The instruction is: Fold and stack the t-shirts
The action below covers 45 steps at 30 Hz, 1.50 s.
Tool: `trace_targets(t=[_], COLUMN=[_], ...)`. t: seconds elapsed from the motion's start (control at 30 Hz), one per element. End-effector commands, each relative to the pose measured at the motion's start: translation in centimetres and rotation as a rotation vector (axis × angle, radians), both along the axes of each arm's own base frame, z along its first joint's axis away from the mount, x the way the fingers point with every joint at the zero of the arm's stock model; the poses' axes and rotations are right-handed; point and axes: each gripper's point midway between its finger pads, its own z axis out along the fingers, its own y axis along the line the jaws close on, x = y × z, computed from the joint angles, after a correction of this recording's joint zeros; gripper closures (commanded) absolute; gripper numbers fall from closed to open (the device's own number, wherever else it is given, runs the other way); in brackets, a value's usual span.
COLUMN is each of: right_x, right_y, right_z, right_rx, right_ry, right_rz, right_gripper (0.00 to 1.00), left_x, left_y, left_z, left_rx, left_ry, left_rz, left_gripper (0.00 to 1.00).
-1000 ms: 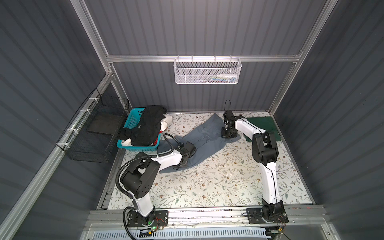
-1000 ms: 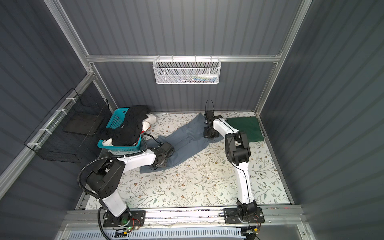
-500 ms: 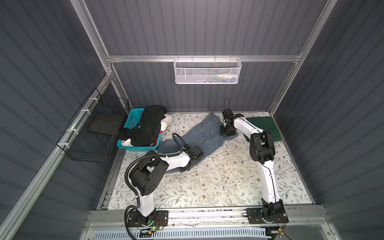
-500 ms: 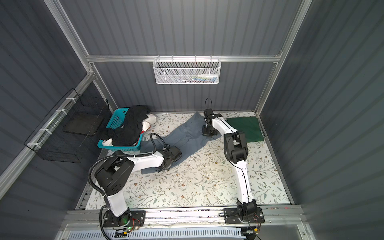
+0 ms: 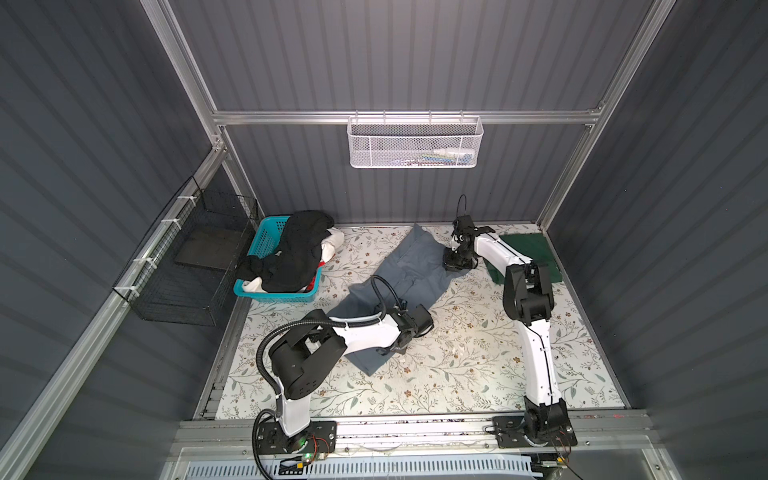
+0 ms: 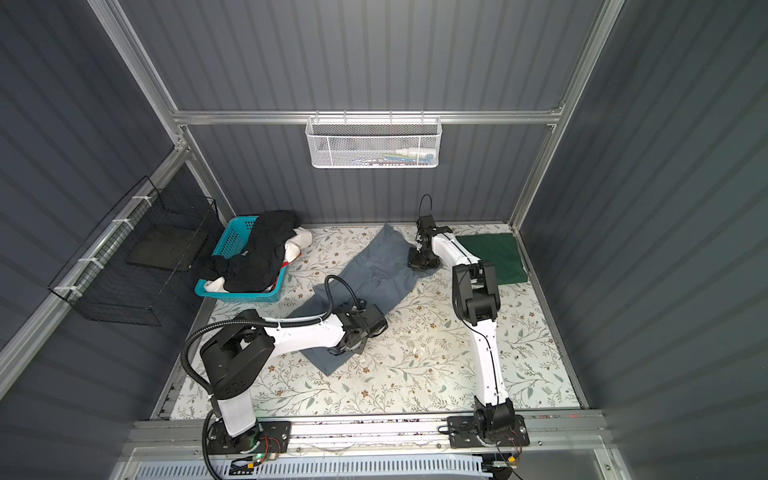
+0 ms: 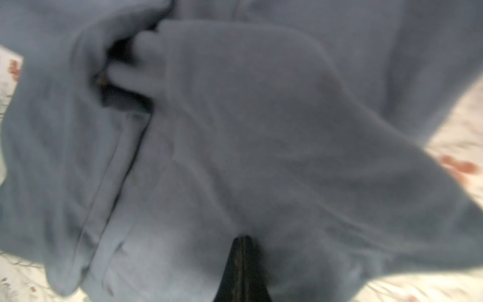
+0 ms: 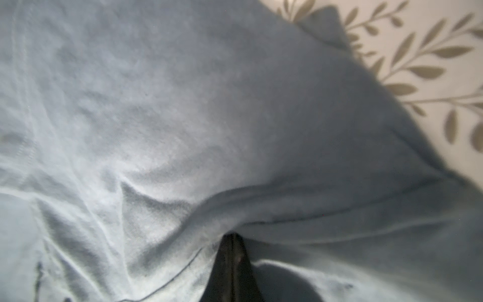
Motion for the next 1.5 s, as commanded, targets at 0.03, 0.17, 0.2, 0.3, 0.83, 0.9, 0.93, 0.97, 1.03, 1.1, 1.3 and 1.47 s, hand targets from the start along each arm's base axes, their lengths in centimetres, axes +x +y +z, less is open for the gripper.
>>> trace_targets(t=[0.03,0.17,0.2,0.3,0.83,0.9,0.93,0.97,1.03,1.1,1.3,1.47], right_x=[0.4,0.3,0.3,0.4,3.4,3.2,3.0,2.8,1.9,0.9,-4.1,-10.4], right_y=[1.6,3.6,4.1,5.4,1.7,0.8,0.2,-0.4,-1.5,-2.6,-4.3,-4.0], right_z=[-0.9,-0.5,-0.4,-0.1,8.7,10.1,10.6,11.2,11.7,12.4,11.7,8.3], right_rx=[0.107,0.174,0.183,0.204,0.332,0.337,0.336,0.34,0.357,0.365,0.355,0.391], right_ry=[0.029,0.043,0.046,0.064,-0.131,-0.156,-0.165,-0.178,-0.189,-0.216,-0.218,-0.117], right_rz=[0.004,0.054,0.071,0.116,0.004,-0.011,-0.024,-0.041,-0.093,-0.135,-0.197,-0.219], right_gripper=[1.0,0.98,0.97,0.95,0.59,0.37,0.28,0.23,0.07,0.01,0.01,0.01], left_x=[-8.5,-9.6,-9.8,-10.2,-4.1,-3.5,-3.0,-2.6,-1.2,0.6,5.8,10.5], left_y=[-4.1,-6.9,-7.4,-8.6,-10.0,-10.0,-9.9,-9.8,-9.1,-8.2,-6.0,-5.6], left_z=[-6.6,-6.2,-6.2,-6.0,2.0,3.9,5.1,5.9,8.0,9.5,13.8,13.9], left_rx=[-0.088,-0.084,-0.095,-0.127,-0.202,-0.224,-0.25,-0.272,-0.32,-0.373,-0.453,-0.493], left_ry=[0.375,0.364,0.366,0.376,0.028,-0.02,-0.041,-0.051,-0.083,-0.095,-0.203,-0.219], left_rz=[-0.117,-0.233,-0.249,-0.298,-0.244,-0.235,-0.225,-0.211,-0.163,-0.112,-0.035,0.011], left_gripper=[1.0,1.0,1.0,1.0,0.79,0.58,0.5,0.44,0.23,0.12,0.01,0.01])
